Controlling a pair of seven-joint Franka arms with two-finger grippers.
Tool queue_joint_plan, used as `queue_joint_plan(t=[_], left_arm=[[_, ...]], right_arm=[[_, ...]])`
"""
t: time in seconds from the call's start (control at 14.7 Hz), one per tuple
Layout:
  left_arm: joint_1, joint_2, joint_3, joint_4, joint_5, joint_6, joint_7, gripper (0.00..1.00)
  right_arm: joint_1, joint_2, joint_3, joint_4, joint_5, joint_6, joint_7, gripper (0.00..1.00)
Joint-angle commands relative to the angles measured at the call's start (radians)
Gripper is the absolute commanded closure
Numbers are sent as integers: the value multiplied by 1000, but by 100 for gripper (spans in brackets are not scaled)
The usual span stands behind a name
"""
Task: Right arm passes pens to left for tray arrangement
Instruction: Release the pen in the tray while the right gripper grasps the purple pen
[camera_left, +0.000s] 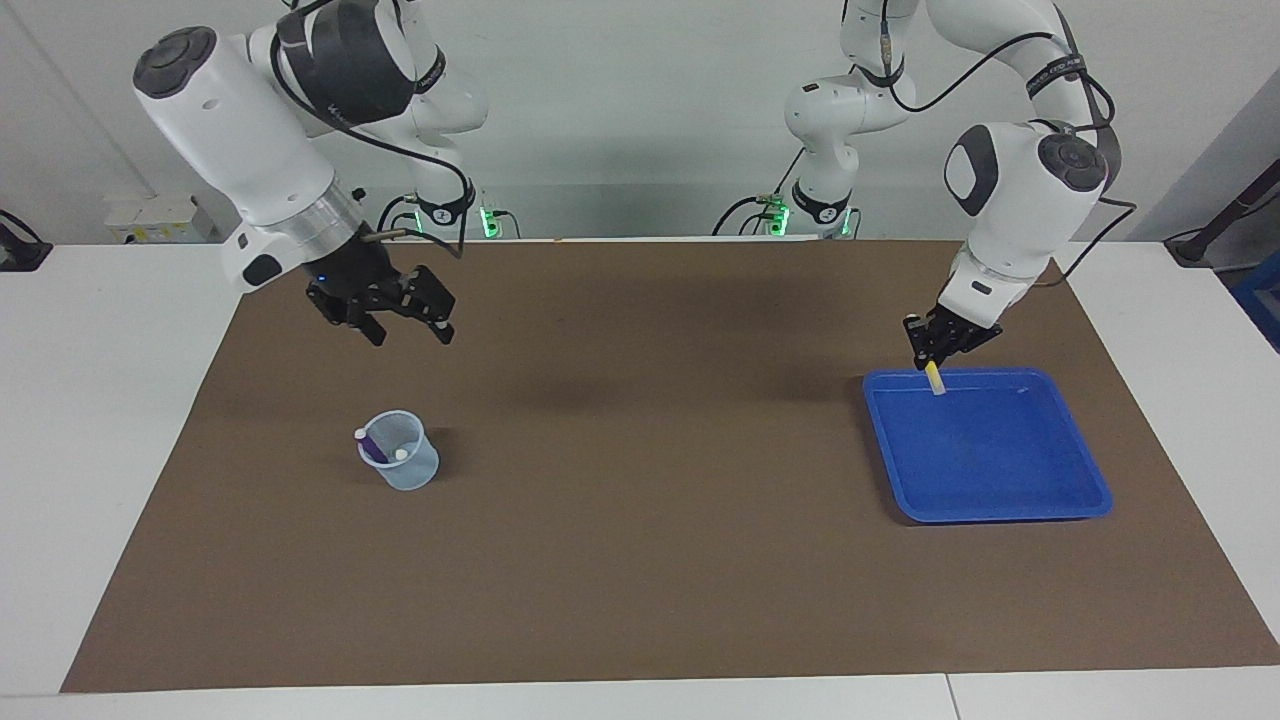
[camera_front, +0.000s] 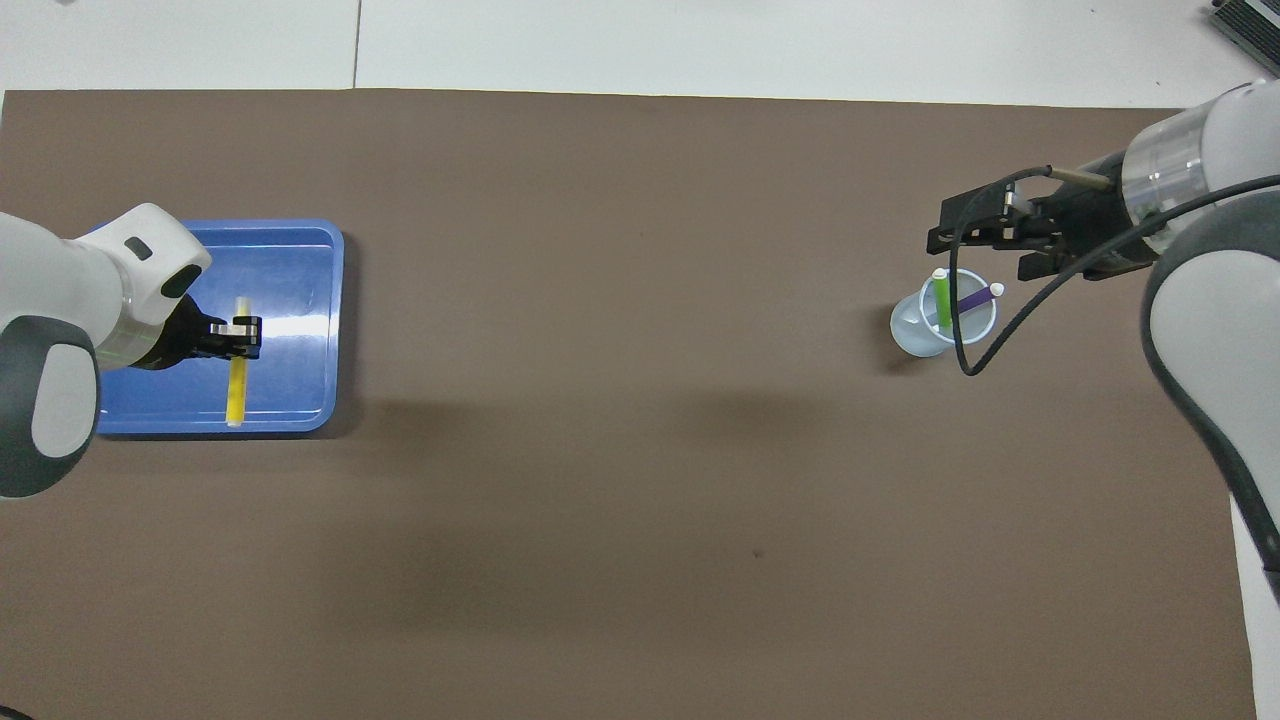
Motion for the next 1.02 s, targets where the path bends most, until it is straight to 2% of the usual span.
queue_joint_plan(t=[0.0,0.14,0.48,0.68,0.95], left_arm=[[42,40,-3,13,24,37,53,100],[103,97,-3,16,24,83,143,100],[189,242,-5,85,114,115,171,100],[206,273,-3,115,118,132,171,100],[251,324,-3,105,117,229,171,100]], right_arm=[[-28,-72,13,-166,-37,169,-116,0],[-27,-75,13,-185,-67,161,-172,0],[-74,-61,14,-280,-104,221,-540,0],[-82,-62,13,-334,-104,281,-577,0],[-82,-47,13,-335,-112,298,-588,0]])
